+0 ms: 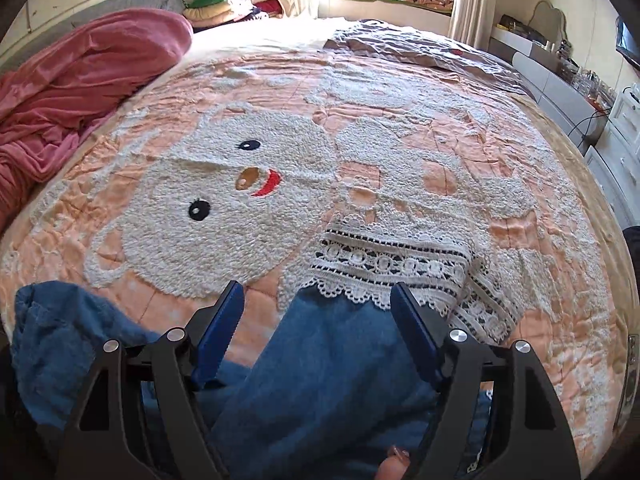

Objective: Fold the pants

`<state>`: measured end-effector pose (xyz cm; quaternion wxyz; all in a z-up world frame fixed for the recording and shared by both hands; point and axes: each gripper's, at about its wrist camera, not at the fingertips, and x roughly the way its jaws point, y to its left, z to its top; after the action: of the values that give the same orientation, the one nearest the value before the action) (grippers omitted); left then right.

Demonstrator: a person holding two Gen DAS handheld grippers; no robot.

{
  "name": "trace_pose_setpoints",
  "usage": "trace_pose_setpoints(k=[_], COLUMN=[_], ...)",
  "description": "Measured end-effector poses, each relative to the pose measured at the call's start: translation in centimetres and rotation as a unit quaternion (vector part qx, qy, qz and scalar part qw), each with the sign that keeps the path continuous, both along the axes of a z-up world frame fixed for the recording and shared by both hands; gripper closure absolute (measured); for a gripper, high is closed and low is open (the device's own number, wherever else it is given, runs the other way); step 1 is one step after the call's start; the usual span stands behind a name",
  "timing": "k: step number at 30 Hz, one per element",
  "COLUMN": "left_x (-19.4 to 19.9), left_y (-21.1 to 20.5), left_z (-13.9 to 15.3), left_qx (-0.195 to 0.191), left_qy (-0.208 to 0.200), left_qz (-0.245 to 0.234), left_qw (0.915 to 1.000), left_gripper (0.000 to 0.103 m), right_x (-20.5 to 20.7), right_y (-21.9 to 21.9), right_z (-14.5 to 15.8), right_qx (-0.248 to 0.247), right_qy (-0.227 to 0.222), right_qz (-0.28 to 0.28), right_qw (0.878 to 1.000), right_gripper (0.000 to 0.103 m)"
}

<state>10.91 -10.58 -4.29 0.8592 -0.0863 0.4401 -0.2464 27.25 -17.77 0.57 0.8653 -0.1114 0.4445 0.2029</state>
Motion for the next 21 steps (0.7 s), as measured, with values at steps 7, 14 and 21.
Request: trace_pose_setpoints(k=[7, 14, 21], left_x=[-0.5, -1.1, -1.8], left_y=[0.2, 1.2, 2.0], left_z=[0.0, 0.6, 1.4], left_qx=[-0.012, -0.02, -0.02], left_qy=[-0.007, -0.01, -0.017], left_qz=[-0.01, -0.01, -0.01], left_qw=[0.9999, 0.9997, 0.9996], left_gripper=[0.102, 0.103, 0.103], right_x=[4.3, 5.5, 3.0], right_y=[2.3, 0.6, -5.6], right_z=[-3.3, -3.6, 1.1], right_qx=[-0.061, -0.01, 0.094], right_qy=[0.036, 0.06, 0.028], right_qz=[-0.032, -0.047, -0.081], right_qw=[0.997, 0.997, 0.992], right_gripper=[0.041, 0.092, 0.095])
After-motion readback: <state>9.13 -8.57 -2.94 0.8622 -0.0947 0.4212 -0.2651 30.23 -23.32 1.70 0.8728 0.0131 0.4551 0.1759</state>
